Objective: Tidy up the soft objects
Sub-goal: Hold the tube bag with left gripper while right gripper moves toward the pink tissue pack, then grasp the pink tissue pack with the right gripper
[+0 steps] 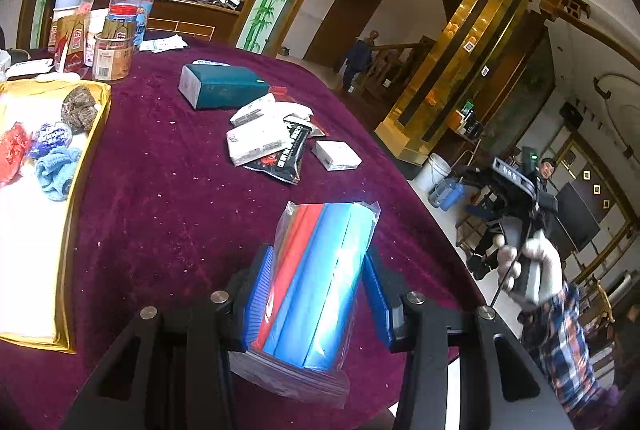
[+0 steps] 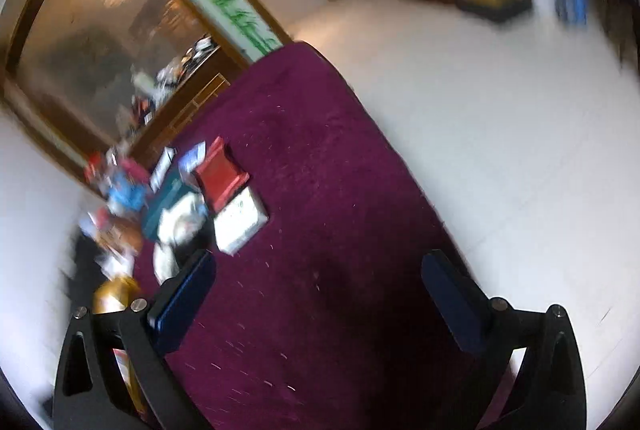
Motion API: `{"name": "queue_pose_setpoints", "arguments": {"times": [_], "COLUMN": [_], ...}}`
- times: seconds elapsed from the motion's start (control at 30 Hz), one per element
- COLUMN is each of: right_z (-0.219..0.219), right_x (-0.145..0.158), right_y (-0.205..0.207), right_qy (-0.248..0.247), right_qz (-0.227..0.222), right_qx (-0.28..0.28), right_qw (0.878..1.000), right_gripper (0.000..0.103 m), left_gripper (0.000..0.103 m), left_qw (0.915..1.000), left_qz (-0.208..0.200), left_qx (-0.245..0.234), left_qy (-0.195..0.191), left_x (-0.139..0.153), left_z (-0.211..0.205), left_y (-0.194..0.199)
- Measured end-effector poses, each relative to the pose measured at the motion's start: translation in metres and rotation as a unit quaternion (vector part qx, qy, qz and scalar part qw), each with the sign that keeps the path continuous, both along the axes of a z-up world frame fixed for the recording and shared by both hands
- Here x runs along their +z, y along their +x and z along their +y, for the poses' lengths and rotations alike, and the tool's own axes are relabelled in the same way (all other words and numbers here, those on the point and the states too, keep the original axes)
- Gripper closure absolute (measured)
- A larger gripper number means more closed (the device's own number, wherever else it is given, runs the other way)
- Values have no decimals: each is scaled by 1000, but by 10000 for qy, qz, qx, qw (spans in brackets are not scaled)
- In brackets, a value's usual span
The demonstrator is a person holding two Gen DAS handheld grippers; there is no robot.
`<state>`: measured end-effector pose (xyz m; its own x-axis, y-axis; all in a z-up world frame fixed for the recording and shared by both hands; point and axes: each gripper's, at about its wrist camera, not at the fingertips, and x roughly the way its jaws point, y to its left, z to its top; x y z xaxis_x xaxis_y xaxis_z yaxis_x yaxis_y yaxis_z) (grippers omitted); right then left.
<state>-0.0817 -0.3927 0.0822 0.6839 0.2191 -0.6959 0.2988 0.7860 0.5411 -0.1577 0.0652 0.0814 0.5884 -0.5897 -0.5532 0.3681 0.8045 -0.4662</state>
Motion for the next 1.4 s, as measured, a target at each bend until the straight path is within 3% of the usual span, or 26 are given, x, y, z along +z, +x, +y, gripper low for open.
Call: {"name": "queue_pose_setpoints", "arguments": {"times": [0.07,0.23,0.47,0.8,1.03,1.2,1.4], "right_z": [-18,-6,51,133,202,278,337], "right_x": [-5,8,-1,5,1,1,-26], "right_y": [12,13,25,66,102,118,141], "right_qy": [197,-209,-755,-1093,-925,-1258,-2679], "right_qz": [217,132,268,191,241,68,388], "right_qx": [-78,5,552,1350,1988,2869,2978], "right_qw": [9995,9997,9953,9846,9754,9497,9154], "right_gripper": [0,0,0,0,1,1,1], "left_gripper": [56,56,56,56,56,56,56], "left_qw": [10000,9999,9998,9971,9911,9855,9787], "left_qz": [16,45,69,-263,-245,-73,53], "left_qx": [29,66,82,704,1295,1685,2039], "left_qy": [-29,-87,-140,-150,-158,-162,-229], "left_x": [-1,-3,-3,25,19,6,-7], "left_z": [3,7,12,72,120,156,188], "left_y": [0,3,3,-22,-19,-14,-14]}}
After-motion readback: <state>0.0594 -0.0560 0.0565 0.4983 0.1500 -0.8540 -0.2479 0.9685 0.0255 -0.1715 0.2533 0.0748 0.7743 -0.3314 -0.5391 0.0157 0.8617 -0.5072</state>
